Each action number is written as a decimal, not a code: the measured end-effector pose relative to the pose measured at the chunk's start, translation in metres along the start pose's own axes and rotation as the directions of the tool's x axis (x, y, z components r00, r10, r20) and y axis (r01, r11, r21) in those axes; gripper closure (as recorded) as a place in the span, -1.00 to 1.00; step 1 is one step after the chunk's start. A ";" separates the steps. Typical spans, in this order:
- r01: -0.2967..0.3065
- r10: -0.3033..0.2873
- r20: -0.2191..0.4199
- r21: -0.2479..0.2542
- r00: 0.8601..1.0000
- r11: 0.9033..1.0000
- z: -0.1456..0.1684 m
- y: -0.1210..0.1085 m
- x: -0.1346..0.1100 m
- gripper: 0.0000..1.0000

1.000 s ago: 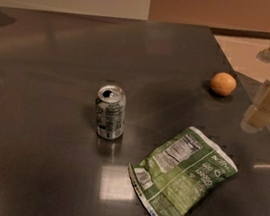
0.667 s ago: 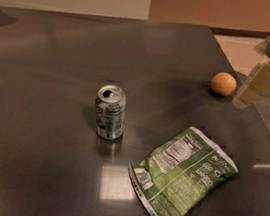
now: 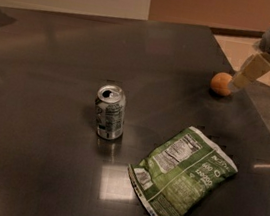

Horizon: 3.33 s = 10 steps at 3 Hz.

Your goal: Move orange near green jalapeno chip bag

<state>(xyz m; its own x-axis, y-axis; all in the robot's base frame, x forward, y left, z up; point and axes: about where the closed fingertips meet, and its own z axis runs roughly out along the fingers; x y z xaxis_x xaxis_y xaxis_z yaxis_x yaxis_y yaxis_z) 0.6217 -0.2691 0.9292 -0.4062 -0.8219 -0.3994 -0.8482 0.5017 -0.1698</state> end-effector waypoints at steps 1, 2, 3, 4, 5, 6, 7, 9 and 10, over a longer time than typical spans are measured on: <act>-0.036 0.036 -0.005 -0.011 0.999 0.999 0.022 -0.019 0.009 -1.00; -0.059 0.059 -0.015 -0.025 0.998 0.998 0.040 -0.029 0.018 -1.00; -0.068 0.067 -0.021 -0.039 0.998 0.997 0.054 -0.035 0.021 -1.00; -0.070 0.068 -0.028 -0.053 0.997 0.996 0.065 -0.037 0.021 -1.00; -0.066 0.064 -0.035 -0.068 0.997 0.996 0.074 -0.036 0.021 -0.74; -0.063 0.060 -0.040 -0.084 0.997 0.994 0.080 -0.034 0.021 -0.41; -0.060 0.056 -0.042 -0.093 0.998 0.994 0.081 -0.032 0.023 0.06; 0.015 -0.015 0.006 -0.146 1.000 0.989 0.059 -0.002 0.007 0.98; 0.060 -0.055 0.029 -0.187 0.998 0.980 0.043 0.023 0.002 1.00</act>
Offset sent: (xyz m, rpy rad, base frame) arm 0.0422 -0.0335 -0.0518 0.0227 0.0744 -0.0676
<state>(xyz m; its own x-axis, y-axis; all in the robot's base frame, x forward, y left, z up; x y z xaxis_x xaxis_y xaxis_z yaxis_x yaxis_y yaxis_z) 0.6165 -0.2476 0.8857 -0.3487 -0.8400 -0.4156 -0.9196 0.3923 -0.0214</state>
